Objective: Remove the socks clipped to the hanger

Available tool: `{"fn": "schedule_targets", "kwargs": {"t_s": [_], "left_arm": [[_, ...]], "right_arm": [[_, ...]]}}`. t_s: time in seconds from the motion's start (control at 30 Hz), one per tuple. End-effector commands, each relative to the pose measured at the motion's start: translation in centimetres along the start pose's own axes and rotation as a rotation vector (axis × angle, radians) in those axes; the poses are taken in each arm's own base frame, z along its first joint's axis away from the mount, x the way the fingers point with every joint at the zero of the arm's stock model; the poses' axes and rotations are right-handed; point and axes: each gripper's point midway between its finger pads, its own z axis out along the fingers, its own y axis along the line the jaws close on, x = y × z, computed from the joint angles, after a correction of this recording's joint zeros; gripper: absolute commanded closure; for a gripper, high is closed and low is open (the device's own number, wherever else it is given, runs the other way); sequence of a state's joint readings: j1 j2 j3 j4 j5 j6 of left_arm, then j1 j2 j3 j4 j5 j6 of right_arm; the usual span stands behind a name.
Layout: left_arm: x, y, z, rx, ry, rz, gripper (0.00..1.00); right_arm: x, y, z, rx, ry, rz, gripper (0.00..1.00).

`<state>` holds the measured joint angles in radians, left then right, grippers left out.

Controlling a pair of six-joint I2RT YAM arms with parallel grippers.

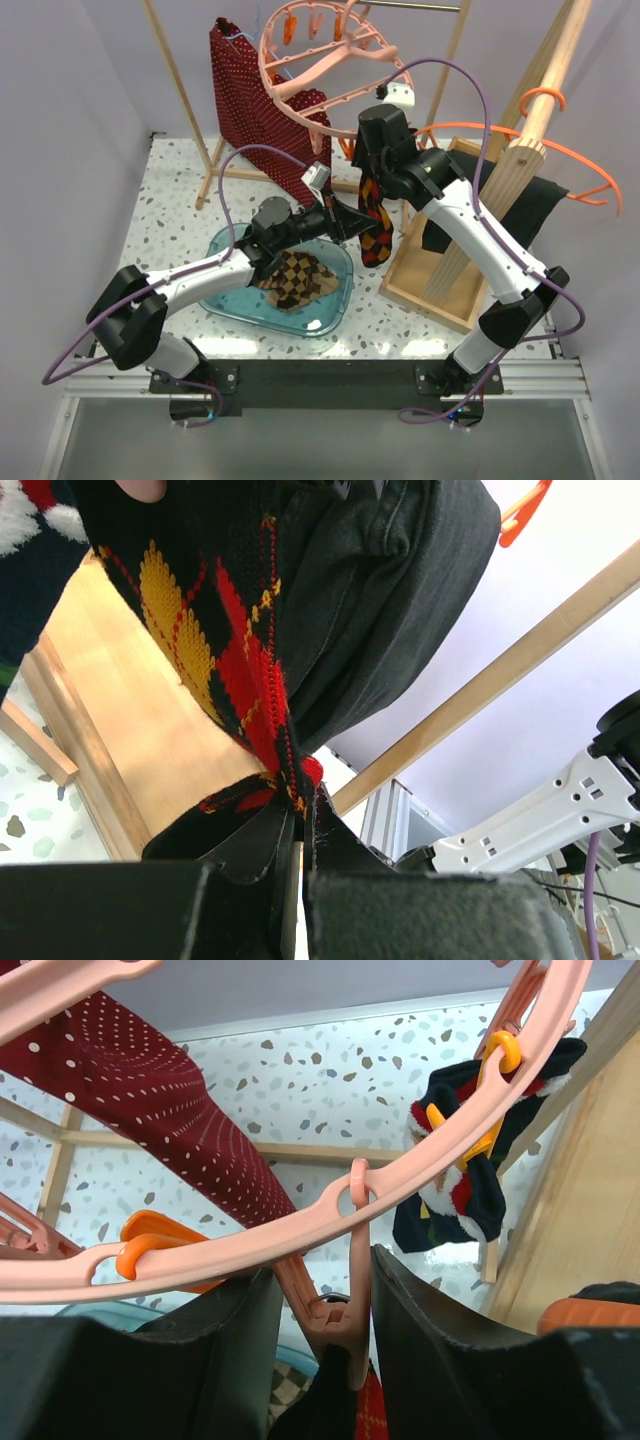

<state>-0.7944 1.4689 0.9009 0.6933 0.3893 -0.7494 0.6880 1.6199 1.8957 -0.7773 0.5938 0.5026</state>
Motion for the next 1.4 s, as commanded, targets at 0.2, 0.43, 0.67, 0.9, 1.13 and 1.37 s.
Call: {"fn": "schedule_targets", "kwargs": {"t_s": [0.2, 0.43, 0.67, 0.9, 1.13, 1.37], "left_arm": [[-0.6, -1.2, 0.6, 0.043, -0.015, 0.006, 1.00], [-0.5, -1.1, 0.5, 0.036, -0.010, 0.006, 1.00], [-0.6, -1.3, 0.4, 0.034, -0.006, 0.010, 1.00], [-0.3, -1.9, -0.3, 0.046, 0.003, -0.017, 1.00], [0.3, -2.6, -1.4, 0.069, 0.020, -0.041, 1.00], [0.5, -3.0, -3.1, 0.024, 0.064, -0.039, 1.00]], "right_arm": [[-3.8, -1.0, -1.6, 0.014, -0.126, 0.026, 0.63], [-3.5, -1.0, -1.6, 0.010, -0.117, 0.005, 0.98], [-3.1, -0.7, -1.2, 0.006, -0.099, -0.016, 1.00], [-3.5, -0.7, -1.1, 0.009, -0.122, 0.003, 1.00], [-3.5, -0.4, -1.0, -0.004, -0.121, 0.012, 1.00], [-2.5, 0.2, -1.1, -0.038, -0.078, 0.016, 1.00]]}}
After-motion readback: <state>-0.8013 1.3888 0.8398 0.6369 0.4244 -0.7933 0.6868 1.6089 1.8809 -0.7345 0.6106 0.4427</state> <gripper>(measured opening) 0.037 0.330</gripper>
